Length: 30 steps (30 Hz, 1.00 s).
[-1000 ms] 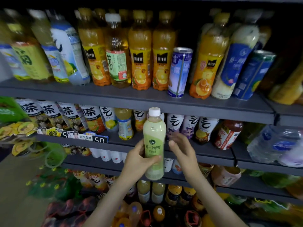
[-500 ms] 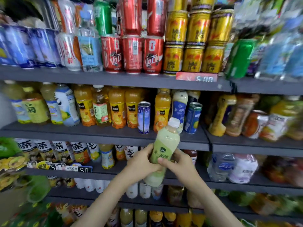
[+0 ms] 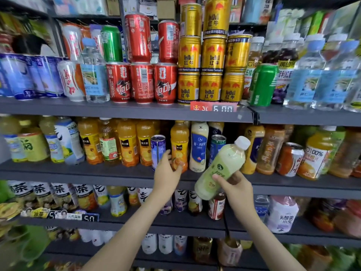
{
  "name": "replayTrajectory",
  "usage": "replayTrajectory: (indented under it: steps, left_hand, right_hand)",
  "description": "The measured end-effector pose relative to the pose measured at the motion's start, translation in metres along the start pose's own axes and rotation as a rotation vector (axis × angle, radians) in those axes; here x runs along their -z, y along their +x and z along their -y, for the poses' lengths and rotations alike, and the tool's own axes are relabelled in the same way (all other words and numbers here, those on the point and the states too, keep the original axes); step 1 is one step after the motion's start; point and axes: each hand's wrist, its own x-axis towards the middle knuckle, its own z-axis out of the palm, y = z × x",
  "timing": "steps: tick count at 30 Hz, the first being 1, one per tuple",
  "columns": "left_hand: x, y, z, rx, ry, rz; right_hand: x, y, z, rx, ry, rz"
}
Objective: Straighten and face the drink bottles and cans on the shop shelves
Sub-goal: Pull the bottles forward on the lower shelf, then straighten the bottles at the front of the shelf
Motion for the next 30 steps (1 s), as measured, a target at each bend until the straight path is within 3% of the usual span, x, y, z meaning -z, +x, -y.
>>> replayTrajectory:
  steps: [9,16,30]
  left_hand:
    - [-0.059,0.038,0.017,0.046,0.061,-0.159]
    - [-0.074,0.049,0.021,0.032,0.144,-0.168]
    - [0.054,-0.002,0.058,-0.101,-0.092,-0.018]
  right_hand:
    - [-0.020,0.027,-0.008,0.115,-0.089,-0.113]
    - [-0.031,0.039,-0.015,0.122,-0.183,-0.142]
    - [-0.085,0.057,-0.010,0.165,-0.442,-0.028]
